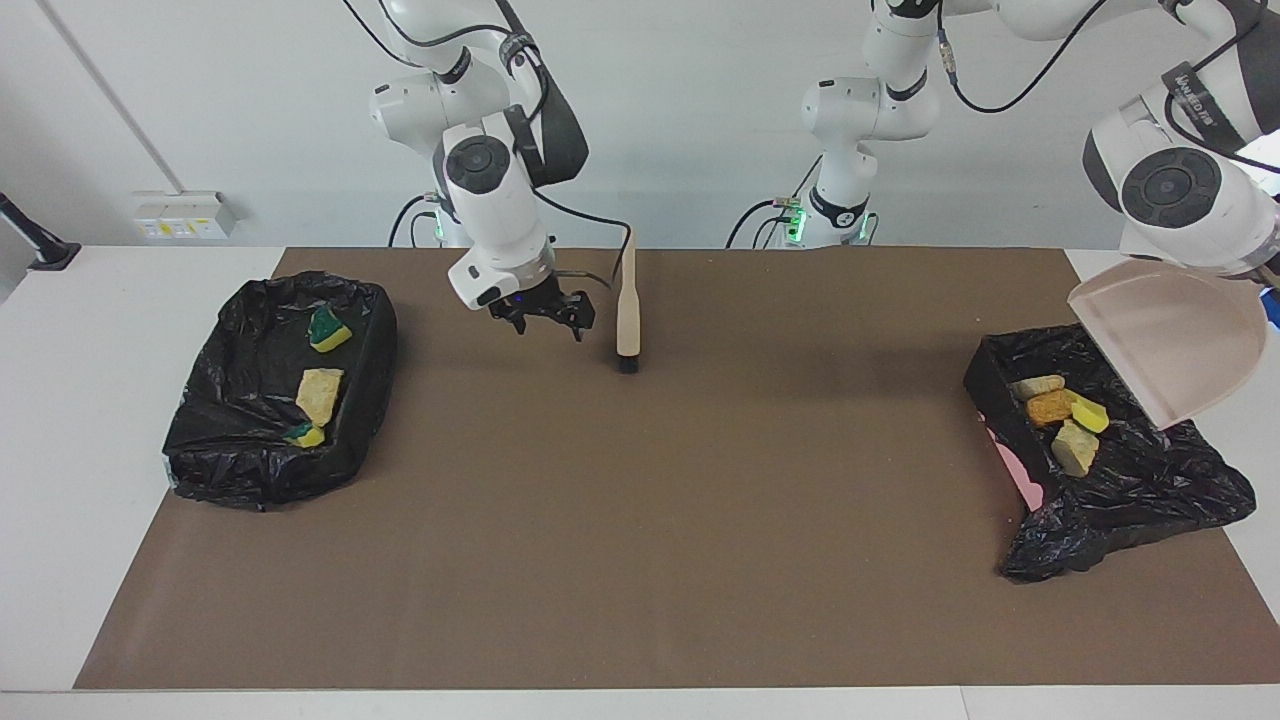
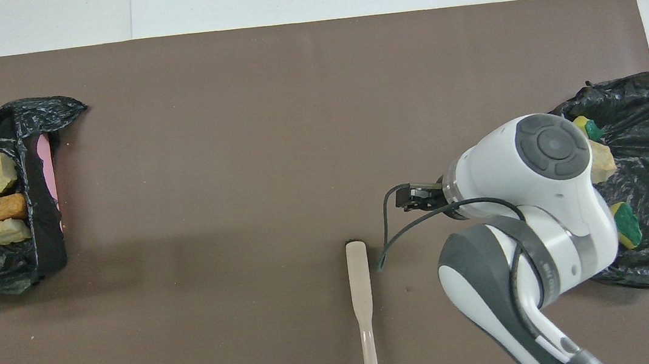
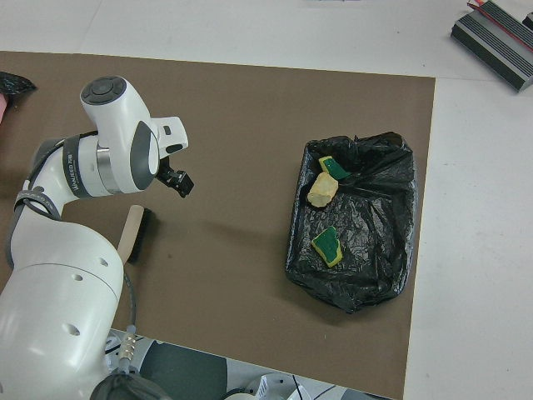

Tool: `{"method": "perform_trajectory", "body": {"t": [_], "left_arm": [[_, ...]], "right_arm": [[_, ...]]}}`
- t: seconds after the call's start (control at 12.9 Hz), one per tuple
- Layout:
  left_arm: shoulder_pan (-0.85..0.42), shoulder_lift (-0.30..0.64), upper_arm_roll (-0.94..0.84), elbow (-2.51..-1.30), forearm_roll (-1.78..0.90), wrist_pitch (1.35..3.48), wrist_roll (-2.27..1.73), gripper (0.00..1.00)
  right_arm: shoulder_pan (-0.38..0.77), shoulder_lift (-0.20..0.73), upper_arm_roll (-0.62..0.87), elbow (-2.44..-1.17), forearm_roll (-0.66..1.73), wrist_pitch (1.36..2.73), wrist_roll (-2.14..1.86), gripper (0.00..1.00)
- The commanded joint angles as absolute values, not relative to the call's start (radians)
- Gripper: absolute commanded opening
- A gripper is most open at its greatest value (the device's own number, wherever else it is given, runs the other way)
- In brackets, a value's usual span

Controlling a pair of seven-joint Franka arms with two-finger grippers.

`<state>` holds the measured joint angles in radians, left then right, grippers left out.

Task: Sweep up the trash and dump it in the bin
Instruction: 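Bring the empty dustpan back to the mat center with the left gripper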

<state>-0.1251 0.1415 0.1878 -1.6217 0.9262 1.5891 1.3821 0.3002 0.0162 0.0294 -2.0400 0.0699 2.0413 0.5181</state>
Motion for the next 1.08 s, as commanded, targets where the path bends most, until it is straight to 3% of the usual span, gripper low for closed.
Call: {"method": "perform_trajectory", "body": {"t": [0.0,0.31,0.62,0.85,1.01], "left_arm": [[-0.117,0.117,0.12,-1.624,0.756,1.502,1.191,0.0],[-0.121,0.055,0.034,-1.713,0.433,1.503,0.8,0.0],[-0.124,0.061,-0.122,-1.727,0.273,1.54,0.42,0.0],[-0.13,0.093,-0.242,-1.726,0.223,1.613,0.138,0.0],[-0.13,0.161,-0.337,-1.709,0.21,1.692,-0.091,0.0]], "right_arm": [[0.249,0.026,0.041,-1.97,-0.081,2.022,0.485,1.0],[0.184,-0.011,0.04,-1.87,-0.115,1.933,0.41,1.0],[0.094,-0.025,0.035,-1.729,-0.094,1.763,0.277,1.0],[0.023,-0.038,0.035,-1.671,-0.072,1.73,0.25,1.0],[-0.003,-0.041,0.034,-1.579,-0.046,1.634,0.238,1.0]]}}
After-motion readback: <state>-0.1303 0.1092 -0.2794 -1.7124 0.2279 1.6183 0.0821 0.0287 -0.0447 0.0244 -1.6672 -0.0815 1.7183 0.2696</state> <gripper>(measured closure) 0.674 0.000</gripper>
